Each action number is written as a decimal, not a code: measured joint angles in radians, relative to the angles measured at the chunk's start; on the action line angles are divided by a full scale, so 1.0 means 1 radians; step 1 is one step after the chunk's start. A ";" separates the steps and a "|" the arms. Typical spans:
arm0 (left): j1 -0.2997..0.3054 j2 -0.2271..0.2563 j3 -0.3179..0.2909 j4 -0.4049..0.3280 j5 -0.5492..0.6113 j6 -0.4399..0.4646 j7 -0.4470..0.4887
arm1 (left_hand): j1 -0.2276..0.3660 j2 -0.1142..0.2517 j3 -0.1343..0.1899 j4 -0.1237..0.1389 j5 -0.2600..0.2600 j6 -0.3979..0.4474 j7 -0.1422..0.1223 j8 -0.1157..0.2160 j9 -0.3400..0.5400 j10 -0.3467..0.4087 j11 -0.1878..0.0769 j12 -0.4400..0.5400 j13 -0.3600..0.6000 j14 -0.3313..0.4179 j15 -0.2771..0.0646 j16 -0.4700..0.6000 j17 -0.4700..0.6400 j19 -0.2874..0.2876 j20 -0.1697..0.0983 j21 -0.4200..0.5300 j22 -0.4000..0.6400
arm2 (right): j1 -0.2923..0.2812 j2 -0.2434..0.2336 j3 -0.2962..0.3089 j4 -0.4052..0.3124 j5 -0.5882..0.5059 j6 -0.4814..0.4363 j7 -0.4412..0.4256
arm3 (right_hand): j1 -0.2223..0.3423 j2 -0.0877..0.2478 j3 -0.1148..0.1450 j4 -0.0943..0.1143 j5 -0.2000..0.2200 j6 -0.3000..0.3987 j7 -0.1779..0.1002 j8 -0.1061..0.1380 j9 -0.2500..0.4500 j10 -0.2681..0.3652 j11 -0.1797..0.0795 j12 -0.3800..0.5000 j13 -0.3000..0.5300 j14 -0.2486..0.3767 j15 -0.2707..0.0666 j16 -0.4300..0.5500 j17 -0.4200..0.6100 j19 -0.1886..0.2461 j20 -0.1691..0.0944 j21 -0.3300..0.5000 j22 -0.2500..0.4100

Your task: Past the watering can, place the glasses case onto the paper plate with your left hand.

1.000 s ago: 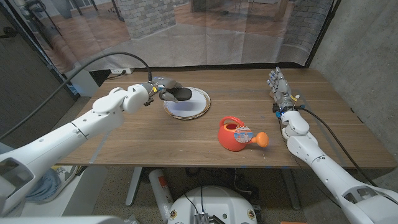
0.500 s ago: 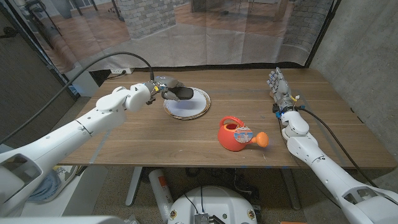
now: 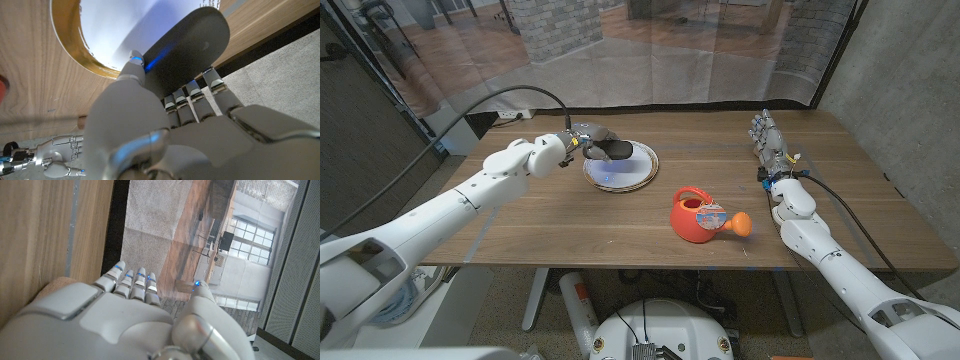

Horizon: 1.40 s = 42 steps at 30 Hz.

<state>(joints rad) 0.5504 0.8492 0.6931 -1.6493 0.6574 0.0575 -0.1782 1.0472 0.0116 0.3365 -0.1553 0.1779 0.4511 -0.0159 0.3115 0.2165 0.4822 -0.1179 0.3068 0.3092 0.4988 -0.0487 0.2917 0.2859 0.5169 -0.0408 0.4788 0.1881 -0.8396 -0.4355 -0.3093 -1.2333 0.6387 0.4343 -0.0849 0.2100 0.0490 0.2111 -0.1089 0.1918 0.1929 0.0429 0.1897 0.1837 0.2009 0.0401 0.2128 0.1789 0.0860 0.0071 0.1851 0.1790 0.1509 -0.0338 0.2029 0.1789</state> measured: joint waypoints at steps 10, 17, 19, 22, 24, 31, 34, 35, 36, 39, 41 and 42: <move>-0.034 -0.026 0.031 0.052 0.015 -0.016 0.017 | 0.000 0.000 0.000 0.000 0.000 0.001 -0.001 0.000 0.000 0.002 -0.002 -0.002 0.000 0.000 0.000 -0.008 0.000 -0.006 -0.002 -0.001 0.001 | -0.003 -0.001 0.000 -0.001 0.000 0.000 -0.002 | 0.000 0.000 0.000 0.000 0.000 0.000 0.000 0.000 0.000 0.003 0.003 0.000 0.000 0.000 0.000 0.000 0.000 0.000 0.000 0.000 0.000; -0.055 -0.046 0.052 0.080 0.025 -0.026 0.026 | -0.001 0.001 0.000 0.000 0.000 0.003 0.001 -0.003 0.000 0.002 -0.002 -0.004 0.004 0.000 0.000 -0.008 0.000 -0.007 -0.004 -0.001 0.001 | -0.007 -0.004 0.001 -0.006 0.001 -0.002 -0.002 | 0.000 0.000 0.000 0.000 0.000 0.000 0.000 0.000 0.000 0.003 0.003 0.000 0.000 0.000 0.000 0.000 0.000 0.006 -0.006 0.000 0.000; -0.063 -0.053 0.060 0.088 0.028 -0.029 0.027 | -0.001 0.001 0.000 0.000 0.000 0.003 0.001 -0.003 0.000 0.002 -0.002 -0.004 0.004 0.000 0.000 -0.008 0.000 -0.007 -0.003 -0.001 0.001 | -0.008 -0.005 0.002 -0.008 0.001 -0.002 -0.003 | 0.000 0.000 0.000 0.000 0.000 0.000 0.000 0.000 0.000 0.003 0.003 0.000 0.000 0.000 0.000 0.000 0.000 0.006 -0.006 0.000 0.000; -0.071 -0.060 0.069 0.097 0.033 -0.034 0.028 | -0.001 0.001 0.000 0.000 0.000 0.003 0.001 -0.003 0.000 0.002 -0.002 -0.004 0.004 0.000 0.000 -0.008 0.000 -0.007 -0.003 -0.001 0.001 | -0.010 -0.006 0.003 -0.010 0.001 -0.003 -0.003 | 0.000 0.000 0.000 0.000 0.000 0.000 0.000 0.000 0.000 0.003 0.003 0.000 0.000 0.000 0.000 0.000 0.000 0.006 -0.006 0.000 0.000; -0.076 -0.064 0.075 0.102 0.036 -0.036 0.028 | -0.002 0.002 0.000 0.000 0.000 0.003 0.001 -0.003 0.000 0.002 -0.002 -0.005 0.004 0.000 0.000 -0.008 0.000 -0.007 -0.003 0.002 0.001 | -0.011 -0.007 0.003 -0.011 0.001 -0.004 -0.003 | 0.000 0.000 0.000 0.000 0.000 0.000 0.000 0.000 0.000 0.003 0.003 0.000 0.000 0.000 0.000 0.000 0.000 0.006 -0.006 0.000 0.000; -0.088 -0.077 0.092 0.119 0.041 -0.042 0.028 | -0.003 0.003 0.000 0.000 0.000 0.003 0.001 -0.004 -0.001 0.001 -0.001 -0.005 0.004 0.000 0.000 -0.015 0.000 -0.009 -0.002 0.003 0.000 | -0.013 -0.009 0.004 -0.013 0.003 -0.005 -0.004 | 0.000 0.000 0.000 0.000 0.000 0.002 -0.002 0.000 0.000 0.003 0.003 0.000 0.000 0.000 0.000 0.000 0.000 0.006 -0.006 0.000 0.000; -0.093 -0.083 0.099 0.131 0.041 -0.042 0.028 | -0.004 0.004 0.000 0.000 0.000 0.003 0.001 -0.007 -0.001 0.001 -0.001 -0.011 0.009 -0.004 0.004 -0.015 0.000 -0.013 -0.005 0.003 0.000 | -0.013 -0.009 0.004 -0.013 0.003 -0.005 -0.006 | 0.000 0.000 0.000 0.000 0.000 0.002 -0.002 0.000 0.000 0.003 0.003 0.000 0.000 0.000 0.000 0.000 0.000 0.006 -0.006 0.000 0.000; -0.094 -0.084 0.101 0.134 0.041 -0.042 0.028 | -0.004 0.004 0.000 0.000 -0.001 0.003 0.001 -0.007 -0.001 0.001 -0.001 -0.011 0.009 -0.005 0.005 -0.015 0.000 -0.014 -0.007 0.003 0.000 | -0.013 -0.009 0.004 -0.013 0.003 -0.005 -0.006 | 0.000 0.000 0.000 0.000 0.000 0.005 0.002 0.000 0.000 0.003 0.003 0.000 0.000 0.000 0.000 0.000 0.000 0.006 -0.006 0.000 0.000; -0.095 -0.086 0.103 0.137 0.041 -0.042 0.028 | -0.004 0.004 0.000 0.000 -0.002 0.003 0.001 -0.007 -0.001 0.001 -0.001 -0.011 0.009 -0.005 0.005 -0.015 0.000 -0.014 -0.007 0.003 0.000 | -0.013 -0.009 0.004 -0.013 0.003 -0.005 -0.007 | 0.000 0.000 0.000 0.000 0.000 0.007 0.004 0.000 0.000 0.003 0.003 0.000 0.000 0.000 0.000 0.000 0.000 0.006 -0.006 0.000 0.000; -0.098 -0.091 0.109 0.148 0.041 -0.057 0.028 | -0.004 0.004 0.000 0.000 -0.002 0.003 0.001 -0.007 -0.001 0.001 -0.001 -0.011 0.009 -0.011 0.000 -0.015 0.000 -0.014 -0.007 0.003 0.000 | -0.013 -0.007 0.005 -0.013 0.002 -0.005 -0.008 | 0.000 0.000 0.000 0.000 0.000 0.007 0.004 0.000 0.000 0.003 0.003 0.000 0.000 0.000 0.000 0.000 0.000 0.006 -0.006 0.000 0.000; -0.100 -0.094 0.113 0.155 0.040 -0.059 0.028 | -0.004 0.004 0.000 0.000 -0.002 0.003 0.001 -0.007 -0.001 0.001 -0.001 -0.011 0.009 -0.011 0.000 -0.015 0.000 -0.018 -0.004 0.003 0.000 | -0.013 -0.007 0.005 -0.013 0.002 -0.005 -0.010 | 0.000 0.000 0.000 0.000 0.000 0.007 0.004 0.000 0.000 0.003 0.003 0.000 0.000 0.000 0.000 0.000 0.000 0.006 -0.006 0.000 0.000; -0.100 -0.095 0.114 0.157 0.039 -0.062 0.028 | -0.004 0.004 0.000 0.000 -0.002 0.003 0.001 -0.009 -0.001 0.001 -0.001 -0.011 0.009 -0.011 0.000 -0.015 0.000 -0.020 -0.002 0.003 0.000 | -0.013 -0.006 0.004 -0.013 0.001 -0.005 -0.011 | 0.000 0.000 0.000 0.000 0.000 0.007 0.004 0.000 0.000 0.003 0.003 0.000 0.000 0.000 0.000 0.000 0.000 0.006 -0.006 0.000 0.000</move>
<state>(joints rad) 0.4502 0.7544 0.8067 -1.4926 0.6961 -0.0040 -0.1504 1.0436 0.0152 0.3365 -0.1553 0.1758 0.4541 -0.0147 0.3023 0.2157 0.4834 -0.1192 0.2955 0.3184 0.4881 -0.0485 0.2763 0.2857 0.4974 -0.0429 0.4819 0.1883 -0.8527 -0.4418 -0.3049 -1.2467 0.6398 0.4293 -0.0954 0.2099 0.0490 0.2111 -0.1089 0.1918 0.2002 0.0465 0.1897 0.1837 0.2038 0.0431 0.2128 0.1789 0.0859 0.0071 0.1851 0.1789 0.1565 -0.0395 0.2029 0.1789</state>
